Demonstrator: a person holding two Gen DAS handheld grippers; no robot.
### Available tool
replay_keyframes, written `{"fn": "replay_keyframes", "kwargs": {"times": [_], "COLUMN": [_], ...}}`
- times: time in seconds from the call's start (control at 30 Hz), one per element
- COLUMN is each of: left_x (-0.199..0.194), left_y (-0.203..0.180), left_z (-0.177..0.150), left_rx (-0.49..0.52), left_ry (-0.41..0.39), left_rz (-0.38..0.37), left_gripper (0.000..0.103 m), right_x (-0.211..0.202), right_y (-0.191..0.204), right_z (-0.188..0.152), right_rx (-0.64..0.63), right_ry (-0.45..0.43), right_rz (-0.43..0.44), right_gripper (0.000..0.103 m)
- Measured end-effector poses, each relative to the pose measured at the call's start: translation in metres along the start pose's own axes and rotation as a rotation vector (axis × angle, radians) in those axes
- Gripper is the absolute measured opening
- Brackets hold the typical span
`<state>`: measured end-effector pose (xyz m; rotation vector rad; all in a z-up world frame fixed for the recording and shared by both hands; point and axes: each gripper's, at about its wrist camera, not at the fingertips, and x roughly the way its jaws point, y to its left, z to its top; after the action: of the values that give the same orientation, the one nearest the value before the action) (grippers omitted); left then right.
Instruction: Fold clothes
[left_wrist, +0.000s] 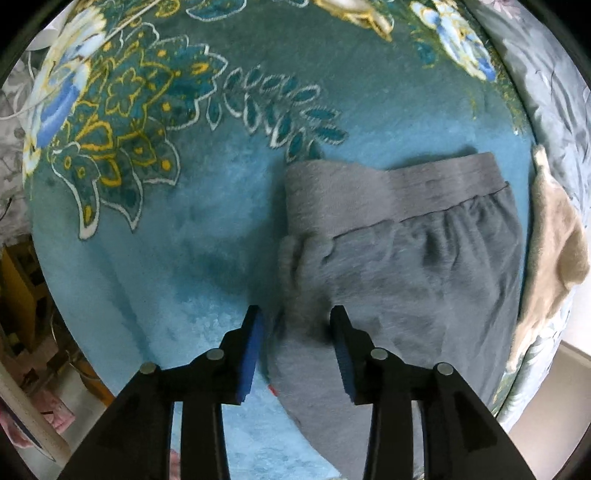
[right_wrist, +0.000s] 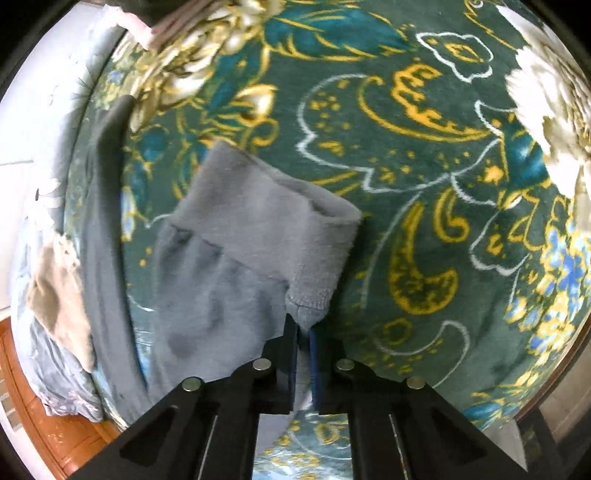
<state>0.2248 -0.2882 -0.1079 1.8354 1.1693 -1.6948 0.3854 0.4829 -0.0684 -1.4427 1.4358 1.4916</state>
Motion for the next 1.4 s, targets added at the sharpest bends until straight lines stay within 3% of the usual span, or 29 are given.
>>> {"fn": "replay_keyframes", "kwargs": {"times": [0.23, 0.27, 0.3, 0.37, 0.67, 0.87, 1.2, 1.4], "left_x": [0.011, 0.012, 0.012, 0.009, -0.028, -0.048, -0.086, -0.074], "left_y": [0.012, 0.013, 0.013, 0.011, 0.014, 0.006, -0.064, -0.116], "left_z": [0.005, 0.005, 0.005, 0.005, 0.005, -0.007, 0.014, 0.04], "left_rx": [-0.032, -0.038, -0.041, -0.035, -0.04, -0.021, -0.05, -0.117], "left_ry": [0.015, 0.016, 0.017, 0.011, -0.014, 0.03, 0.106, 0.149], "left_rz": [-0.091, -0.102, -0.109, -0.106, -0.138, -0.158, -0.247, -0.264], "left_gripper": [0.037, 0.023, 0.015, 0.008, 0.006, 0.006, 0.006, 0.007], "right_x": [-0.021, -0.026, -0.029, -0.037, -0.083, -0.115, -0.136, -0.126], "right_y": [0.007, 0.008, 0.008, 0.009, 0.032, 0.04, 0.132, 0.191], "right_z": [-0.012, -0.014, -0.015, -0.018, -0.029, -0.024, 0.019, 0.061], "right_rx": [-0.007, -0.011, -0.014, -0.02, -0.05, -0.015, -0.082, -0.111], "right_ry": [-0.034, -0.038, -0.041, -0.048, -0.111, -0.142, -0.147, -0.109], "right_rz": [0.015, 0.017, 0.019, 0.022, 0.097, 0.123, 0.186, 0.131], "right_gripper": [0.004, 0.004, 0.004, 0.004, 0.004, 0.004, 0.004, 0.004]}}
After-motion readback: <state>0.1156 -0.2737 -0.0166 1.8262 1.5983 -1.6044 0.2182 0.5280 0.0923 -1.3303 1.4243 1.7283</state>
